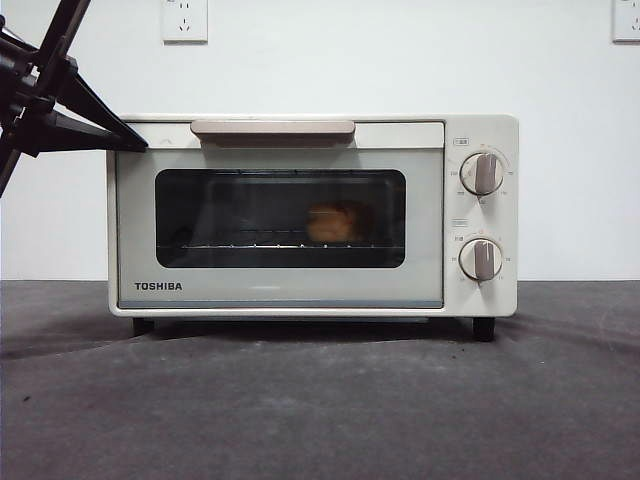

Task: The left arm flap open the oven, the right arm pick bread and place it into oven, the left arm flap close the oven

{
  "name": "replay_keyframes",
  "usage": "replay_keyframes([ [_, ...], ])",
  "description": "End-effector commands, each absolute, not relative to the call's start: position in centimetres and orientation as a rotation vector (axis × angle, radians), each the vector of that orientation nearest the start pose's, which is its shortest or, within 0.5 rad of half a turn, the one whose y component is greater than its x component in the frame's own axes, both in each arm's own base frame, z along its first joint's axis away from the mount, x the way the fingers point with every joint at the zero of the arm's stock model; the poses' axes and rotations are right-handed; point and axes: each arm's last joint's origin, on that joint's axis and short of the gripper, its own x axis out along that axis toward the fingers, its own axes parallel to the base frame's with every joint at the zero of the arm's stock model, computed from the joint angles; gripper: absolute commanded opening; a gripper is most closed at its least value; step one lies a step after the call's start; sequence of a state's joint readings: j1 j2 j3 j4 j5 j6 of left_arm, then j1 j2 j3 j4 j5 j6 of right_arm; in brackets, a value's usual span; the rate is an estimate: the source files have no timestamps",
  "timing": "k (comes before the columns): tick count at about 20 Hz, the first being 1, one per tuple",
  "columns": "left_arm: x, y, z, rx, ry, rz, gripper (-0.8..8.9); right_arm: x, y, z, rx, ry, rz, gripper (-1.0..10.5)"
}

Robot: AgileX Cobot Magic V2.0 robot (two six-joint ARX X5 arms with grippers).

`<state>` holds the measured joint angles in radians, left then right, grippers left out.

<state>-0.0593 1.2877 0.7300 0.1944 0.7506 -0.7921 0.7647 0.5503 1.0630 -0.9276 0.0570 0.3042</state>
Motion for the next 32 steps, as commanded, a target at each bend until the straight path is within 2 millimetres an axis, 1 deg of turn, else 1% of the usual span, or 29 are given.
replay_keyframes([
  [1, 26.9, -3.6, 25.7, -0.875, 0.618, -0.672, 0.16, 4.9, 4.5, 38.1, 0.129, 0.466, 0.639, 4.4],
  [5, 26.0, -3.7, 26.7, -0.867, 0.615, -0.742, 0.15, 4.9, 4.5, 38.1, 0.125, 0.464, 0.639, 4.4],
  [8, 24.7, -3.7, 28.2, -0.841, 0.575, -0.794, 0.15, 4.9, 4.5, 38.1, 0.118, 0.461, 0.641, 4.4],
  [12, 22.4, -3.5, 30.4, -0.753, 0.484, -0.838, 0.15, 4.9, 4.5, 38.1, 0.094, 0.453, 0.643, 4.4],
  [17, 18.6, -3.3, 32.5, -0.548, 0.350, -0.879, 0.16, 4.9, 4.5, 38.1, 0.052, 0.435, 0.638, 4.4],
  [21, 15.7, -3.1, 33.3, -0.446, 0.293, -0.822, 0.15, 4.9, 4.5, 38.1, 0.019, 0.426, 0.646, 4.4],
  [25, 12.9, -2.8, 33.5, -0.368, 0.255, -0.707, 0.15, 4.9, 4.5, 38.1, 0.015, 0.424, 0.647, 4.4],
  [28, 11.0, -2.6, 33.7, -0.317, 0.222, -0.668, 0.16, 4.9, 4.5, 38.1, 0.011, 0.423, 0.648, 4.4],
  [32, 9.2, -2.4, 33.7, -0.290, 0.201, -0.660, 0.16, 4.9, 4.5, 38.1, 0.002, 0.420, 0.650, 4.3],
])
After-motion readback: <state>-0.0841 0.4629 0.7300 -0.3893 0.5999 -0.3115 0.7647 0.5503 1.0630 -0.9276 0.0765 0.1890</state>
